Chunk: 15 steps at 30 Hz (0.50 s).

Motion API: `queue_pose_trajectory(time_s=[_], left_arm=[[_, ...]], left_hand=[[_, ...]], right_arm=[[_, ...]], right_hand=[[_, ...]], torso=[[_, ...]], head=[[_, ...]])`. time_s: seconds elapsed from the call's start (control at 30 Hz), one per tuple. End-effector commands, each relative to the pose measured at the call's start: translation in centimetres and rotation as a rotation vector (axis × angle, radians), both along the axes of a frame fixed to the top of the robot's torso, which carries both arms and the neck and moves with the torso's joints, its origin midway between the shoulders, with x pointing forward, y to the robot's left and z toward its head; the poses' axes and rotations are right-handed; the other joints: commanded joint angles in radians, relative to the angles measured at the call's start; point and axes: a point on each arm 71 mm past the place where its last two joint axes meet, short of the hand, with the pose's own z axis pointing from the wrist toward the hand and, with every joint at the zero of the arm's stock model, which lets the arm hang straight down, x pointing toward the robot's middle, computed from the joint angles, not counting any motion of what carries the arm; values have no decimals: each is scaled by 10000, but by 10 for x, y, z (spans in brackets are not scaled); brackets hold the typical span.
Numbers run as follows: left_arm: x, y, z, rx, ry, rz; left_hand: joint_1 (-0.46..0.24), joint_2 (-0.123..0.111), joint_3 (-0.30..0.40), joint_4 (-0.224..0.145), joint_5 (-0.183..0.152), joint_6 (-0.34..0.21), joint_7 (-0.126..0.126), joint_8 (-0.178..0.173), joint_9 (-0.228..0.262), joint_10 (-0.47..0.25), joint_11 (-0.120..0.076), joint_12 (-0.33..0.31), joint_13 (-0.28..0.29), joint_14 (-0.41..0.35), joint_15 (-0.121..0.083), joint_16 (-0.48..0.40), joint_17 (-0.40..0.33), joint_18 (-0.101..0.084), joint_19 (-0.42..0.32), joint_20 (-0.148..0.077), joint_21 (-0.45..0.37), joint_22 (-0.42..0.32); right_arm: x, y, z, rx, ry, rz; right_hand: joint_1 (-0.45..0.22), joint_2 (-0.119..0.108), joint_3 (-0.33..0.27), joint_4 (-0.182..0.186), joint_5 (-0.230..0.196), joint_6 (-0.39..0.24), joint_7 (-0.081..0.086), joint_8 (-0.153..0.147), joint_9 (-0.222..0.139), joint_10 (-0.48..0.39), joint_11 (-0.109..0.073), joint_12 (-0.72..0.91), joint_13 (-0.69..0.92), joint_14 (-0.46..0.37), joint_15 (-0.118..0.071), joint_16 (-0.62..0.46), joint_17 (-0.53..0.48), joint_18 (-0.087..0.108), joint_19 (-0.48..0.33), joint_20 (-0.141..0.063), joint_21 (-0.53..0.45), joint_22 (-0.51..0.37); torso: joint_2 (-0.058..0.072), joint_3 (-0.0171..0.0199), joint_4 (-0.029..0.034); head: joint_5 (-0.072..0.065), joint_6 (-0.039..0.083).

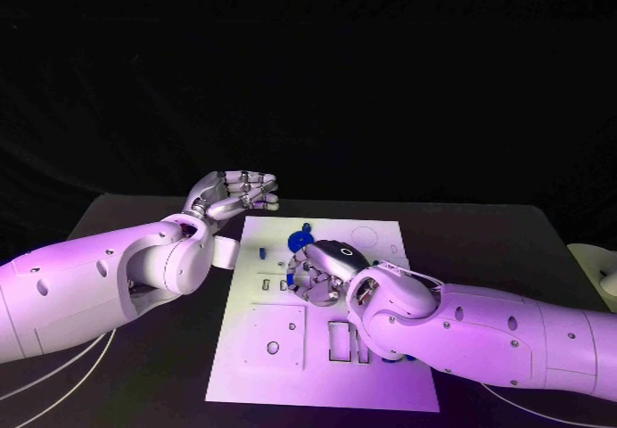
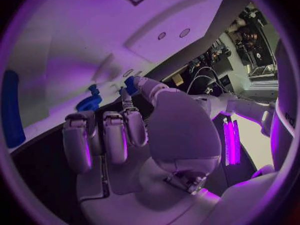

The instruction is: Assemble the parts on the task board

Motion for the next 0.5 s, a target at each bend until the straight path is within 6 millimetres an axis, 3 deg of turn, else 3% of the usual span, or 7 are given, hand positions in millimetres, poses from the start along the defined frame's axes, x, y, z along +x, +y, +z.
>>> queue_pose_trajectory(time_s=[0.03,0.5], left_arm=[[-1,-1,2,-90,-93,-99],[-1,-1,2,-88,-67,-109]], left_hand=[[-35,-49,3,72,-41,18,33,-67,9,24,32,-54,-1,-88,5,-45,9,-23,-84,14,57,12],[-55,-51,8,80,-38,22,32,-67,11,28,30,-55,0,-92,5,-49,19,-21,-100,17,66,18]], right_arm=[[-1,2,-3,-372,-121,128],[3,3,-9,-413,-45,72]], right_hand=[[-98,-7,-12,54,7,-1,-89,557,551,32,-71,4,955,891,-63,6,1920,-85,909,-41,17,2465],[-206,-94,-38,92,-25,-65,-77,567,557,11,-62,-23,935,888,-61,0,1904,-83,906,-42,12,2462]], torso=[[-7,-1,-21],[-5,0,-4]], head=[[8,-23],[21,-28]])
